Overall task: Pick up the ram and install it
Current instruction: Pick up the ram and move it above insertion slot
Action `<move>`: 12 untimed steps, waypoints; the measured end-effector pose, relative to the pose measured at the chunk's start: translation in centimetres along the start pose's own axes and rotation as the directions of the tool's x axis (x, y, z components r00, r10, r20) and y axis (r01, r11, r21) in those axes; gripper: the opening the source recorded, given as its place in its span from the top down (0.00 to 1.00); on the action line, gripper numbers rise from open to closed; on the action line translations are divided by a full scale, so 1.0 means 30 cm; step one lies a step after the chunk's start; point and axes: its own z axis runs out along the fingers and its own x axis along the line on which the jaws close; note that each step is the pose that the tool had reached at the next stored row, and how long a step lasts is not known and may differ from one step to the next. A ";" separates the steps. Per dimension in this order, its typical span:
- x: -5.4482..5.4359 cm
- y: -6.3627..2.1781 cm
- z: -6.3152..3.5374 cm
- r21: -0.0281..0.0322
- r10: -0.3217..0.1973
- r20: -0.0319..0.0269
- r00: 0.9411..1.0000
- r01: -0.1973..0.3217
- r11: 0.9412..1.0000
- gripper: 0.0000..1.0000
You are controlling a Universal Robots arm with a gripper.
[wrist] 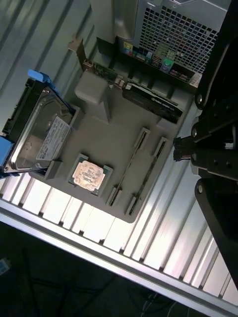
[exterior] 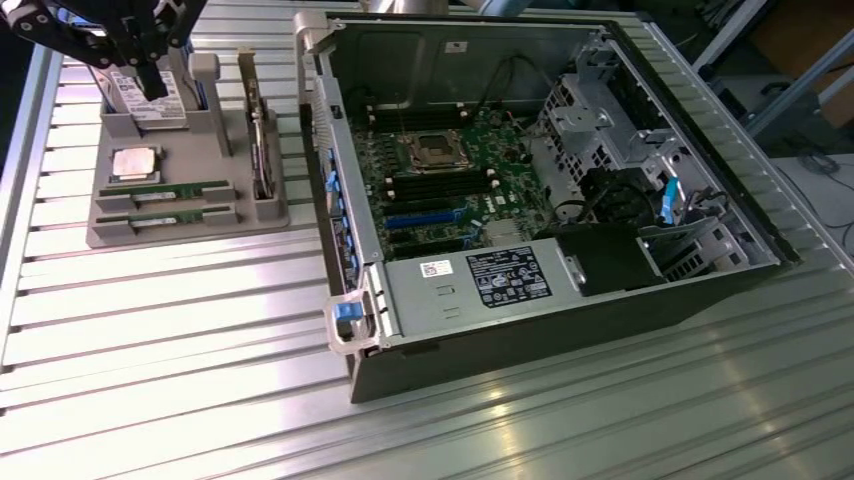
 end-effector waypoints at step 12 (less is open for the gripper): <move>0.000 0.000 0.000 -0.005 -0.174 -0.007 0.985 0.174 0.985 0.89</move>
